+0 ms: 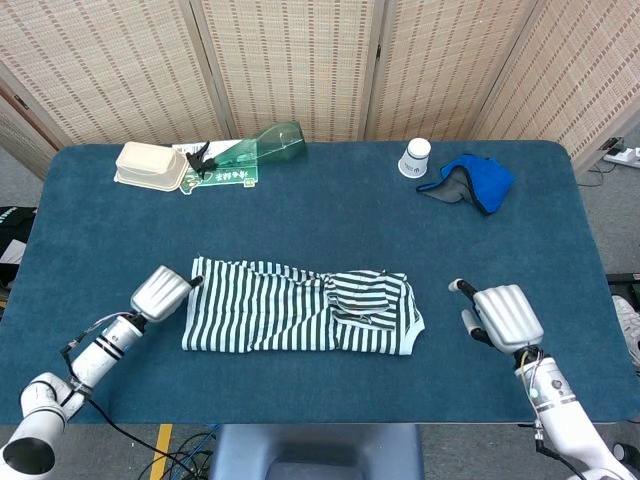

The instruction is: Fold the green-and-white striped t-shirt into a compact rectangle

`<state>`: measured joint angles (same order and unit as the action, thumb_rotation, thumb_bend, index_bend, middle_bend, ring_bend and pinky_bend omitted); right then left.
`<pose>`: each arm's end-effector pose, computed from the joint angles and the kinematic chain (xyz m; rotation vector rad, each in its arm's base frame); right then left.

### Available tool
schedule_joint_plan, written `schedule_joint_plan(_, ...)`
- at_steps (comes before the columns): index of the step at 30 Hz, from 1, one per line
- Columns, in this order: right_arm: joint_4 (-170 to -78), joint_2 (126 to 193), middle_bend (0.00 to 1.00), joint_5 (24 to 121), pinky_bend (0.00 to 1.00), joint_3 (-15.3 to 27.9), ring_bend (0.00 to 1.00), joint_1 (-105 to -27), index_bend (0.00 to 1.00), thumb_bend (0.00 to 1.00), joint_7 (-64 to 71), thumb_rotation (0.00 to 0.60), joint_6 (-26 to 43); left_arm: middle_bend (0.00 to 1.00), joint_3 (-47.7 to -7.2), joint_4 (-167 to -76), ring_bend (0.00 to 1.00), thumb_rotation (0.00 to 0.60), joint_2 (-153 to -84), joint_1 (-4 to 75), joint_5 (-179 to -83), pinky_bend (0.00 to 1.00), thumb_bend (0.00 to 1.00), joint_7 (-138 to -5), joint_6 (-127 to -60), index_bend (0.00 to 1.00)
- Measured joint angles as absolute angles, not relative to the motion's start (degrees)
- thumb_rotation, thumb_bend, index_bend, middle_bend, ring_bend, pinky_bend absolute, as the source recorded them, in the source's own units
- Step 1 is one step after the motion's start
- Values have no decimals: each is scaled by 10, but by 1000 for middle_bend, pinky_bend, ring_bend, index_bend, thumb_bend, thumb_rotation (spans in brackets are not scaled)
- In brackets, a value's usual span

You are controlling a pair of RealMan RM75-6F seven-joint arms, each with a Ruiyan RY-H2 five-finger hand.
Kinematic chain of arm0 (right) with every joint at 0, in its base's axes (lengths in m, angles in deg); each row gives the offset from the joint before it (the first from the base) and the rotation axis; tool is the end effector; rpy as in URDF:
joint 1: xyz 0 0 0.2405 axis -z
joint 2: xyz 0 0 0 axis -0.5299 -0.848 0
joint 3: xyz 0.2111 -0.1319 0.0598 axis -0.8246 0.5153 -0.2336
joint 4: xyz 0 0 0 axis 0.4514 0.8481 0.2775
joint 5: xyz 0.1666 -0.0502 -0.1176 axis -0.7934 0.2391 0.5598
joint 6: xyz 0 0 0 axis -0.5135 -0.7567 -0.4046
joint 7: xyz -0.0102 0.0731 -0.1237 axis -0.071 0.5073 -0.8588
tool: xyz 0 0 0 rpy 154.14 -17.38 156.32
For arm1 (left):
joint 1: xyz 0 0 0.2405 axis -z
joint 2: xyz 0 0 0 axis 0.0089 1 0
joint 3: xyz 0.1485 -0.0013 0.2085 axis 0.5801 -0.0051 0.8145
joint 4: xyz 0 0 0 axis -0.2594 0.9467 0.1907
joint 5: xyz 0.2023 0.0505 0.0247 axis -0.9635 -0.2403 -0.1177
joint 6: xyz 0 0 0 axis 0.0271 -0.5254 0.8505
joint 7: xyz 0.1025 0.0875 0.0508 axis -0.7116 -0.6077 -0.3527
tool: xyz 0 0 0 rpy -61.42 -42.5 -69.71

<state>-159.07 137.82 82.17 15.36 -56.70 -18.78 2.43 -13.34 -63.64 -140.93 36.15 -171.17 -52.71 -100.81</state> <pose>-0.2213 -0.2498 0.1163 1.7067 -0.8922 0.7802 -0.2877 0.3692 0.0092 -2.0563 -0.2993 -0.7758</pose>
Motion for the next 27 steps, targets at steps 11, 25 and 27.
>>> schedule_joint_plan(11,-1595,1373,948,829,1000,151,983,-553,300,508,-183,600,22,858,-121,-635,814,600,-1426,368,-1708,909,225,-522,-1018,398)
schedule_joint_plan(25,-1592,1367,948,833,1000,145,983,-540,300,508,-164,600,22,858,-117,-643,814,600,-1439,381,-1702,909,225,-525,-1026,412)
schedule_joint_plan(27,-1590,1366,948,834,1000,144,983,-538,300,508,-161,600,24,858,-119,-642,814,600,-1439,381,-1697,909,225,-522,-1026,447)
